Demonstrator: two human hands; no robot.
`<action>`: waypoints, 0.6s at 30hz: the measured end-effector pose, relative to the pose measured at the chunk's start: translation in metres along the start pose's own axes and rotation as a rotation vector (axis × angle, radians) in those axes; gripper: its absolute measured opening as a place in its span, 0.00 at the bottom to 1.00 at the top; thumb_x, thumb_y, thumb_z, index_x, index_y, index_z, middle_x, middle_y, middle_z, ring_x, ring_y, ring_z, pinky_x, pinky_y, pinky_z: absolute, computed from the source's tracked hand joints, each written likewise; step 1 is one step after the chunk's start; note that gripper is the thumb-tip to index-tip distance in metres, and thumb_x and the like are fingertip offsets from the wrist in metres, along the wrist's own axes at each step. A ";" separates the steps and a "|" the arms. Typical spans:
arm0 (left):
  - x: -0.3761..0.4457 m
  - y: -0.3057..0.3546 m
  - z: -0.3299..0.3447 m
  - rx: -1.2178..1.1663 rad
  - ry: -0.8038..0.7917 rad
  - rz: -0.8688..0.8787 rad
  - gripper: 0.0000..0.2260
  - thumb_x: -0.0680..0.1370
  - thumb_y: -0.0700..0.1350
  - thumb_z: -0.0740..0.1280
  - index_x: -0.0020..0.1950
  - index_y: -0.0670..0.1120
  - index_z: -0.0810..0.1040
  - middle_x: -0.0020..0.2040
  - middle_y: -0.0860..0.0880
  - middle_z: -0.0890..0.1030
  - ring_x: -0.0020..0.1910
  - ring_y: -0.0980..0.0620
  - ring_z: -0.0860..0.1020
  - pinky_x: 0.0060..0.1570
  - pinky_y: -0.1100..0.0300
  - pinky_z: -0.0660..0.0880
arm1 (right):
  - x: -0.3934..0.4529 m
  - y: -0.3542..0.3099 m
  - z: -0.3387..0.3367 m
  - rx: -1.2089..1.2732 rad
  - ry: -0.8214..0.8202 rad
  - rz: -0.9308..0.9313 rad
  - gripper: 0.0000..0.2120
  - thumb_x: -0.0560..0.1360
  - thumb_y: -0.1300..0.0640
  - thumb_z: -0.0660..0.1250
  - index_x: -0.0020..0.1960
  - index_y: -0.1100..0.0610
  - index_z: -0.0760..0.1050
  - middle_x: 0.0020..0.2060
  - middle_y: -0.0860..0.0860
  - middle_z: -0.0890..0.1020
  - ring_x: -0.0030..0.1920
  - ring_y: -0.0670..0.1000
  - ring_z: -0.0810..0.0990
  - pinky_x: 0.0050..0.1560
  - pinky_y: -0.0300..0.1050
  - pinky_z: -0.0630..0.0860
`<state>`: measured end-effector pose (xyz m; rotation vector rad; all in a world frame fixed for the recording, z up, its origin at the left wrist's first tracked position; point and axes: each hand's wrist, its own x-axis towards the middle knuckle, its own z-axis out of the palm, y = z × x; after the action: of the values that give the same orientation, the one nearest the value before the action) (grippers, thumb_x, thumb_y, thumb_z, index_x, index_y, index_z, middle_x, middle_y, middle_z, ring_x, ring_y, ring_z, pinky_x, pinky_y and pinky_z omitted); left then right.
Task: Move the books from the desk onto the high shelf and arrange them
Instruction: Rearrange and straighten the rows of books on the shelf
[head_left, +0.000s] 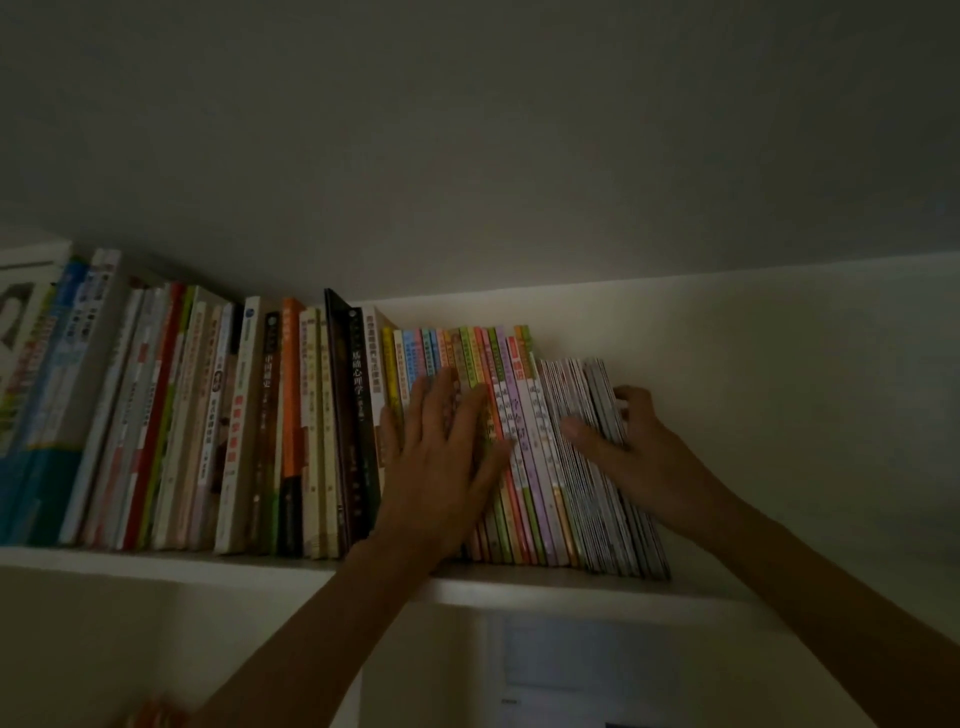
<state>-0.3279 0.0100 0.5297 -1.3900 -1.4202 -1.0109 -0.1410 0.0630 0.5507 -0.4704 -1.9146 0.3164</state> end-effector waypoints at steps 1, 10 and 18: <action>0.005 0.004 -0.005 -0.054 0.068 -0.005 0.30 0.75 0.64 0.41 0.75 0.53 0.53 0.76 0.48 0.51 0.75 0.47 0.46 0.70 0.47 0.38 | 0.001 -0.002 0.001 -0.003 0.042 -0.003 0.37 0.69 0.40 0.67 0.70 0.53 0.56 0.59 0.46 0.71 0.54 0.45 0.73 0.47 0.29 0.73; 0.069 0.029 -0.017 -0.091 0.004 -0.103 0.22 0.80 0.48 0.58 0.74 0.52 0.60 0.74 0.44 0.56 0.73 0.45 0.51 0.71 0.47 0.52 | 0.018 0.003 0.018 -0.057 0.134 -0.067 0.40 0.72 0.52 0.71 0.74 0.46 0.48 0.66 0.52 0.69 0.60 0.53 0.73 0.60 0.46 0.70; 0.068 0.045 -0.030 -0.191 0.132 -0.115 0.14 0.77 0.40 0.61 0.63 0.44 0.71 0.65 0.42 0.66 0.66 0.44 0.63 0.65 0.50 0.61 | 0.004 0.014 -0.002 -0.066 0.181 -0.082 0.38 0.71 0.50 0.70 0.73 0.46 0.51 0.59 0.52 0.74 0.53 0.54 0.76 0.54 0.51 0.76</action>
<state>-0.2809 0.0019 0.6025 -1.3606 -1.3453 -1.3173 -0.1379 0.0772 0.5485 -0.4470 -1.7662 0.1523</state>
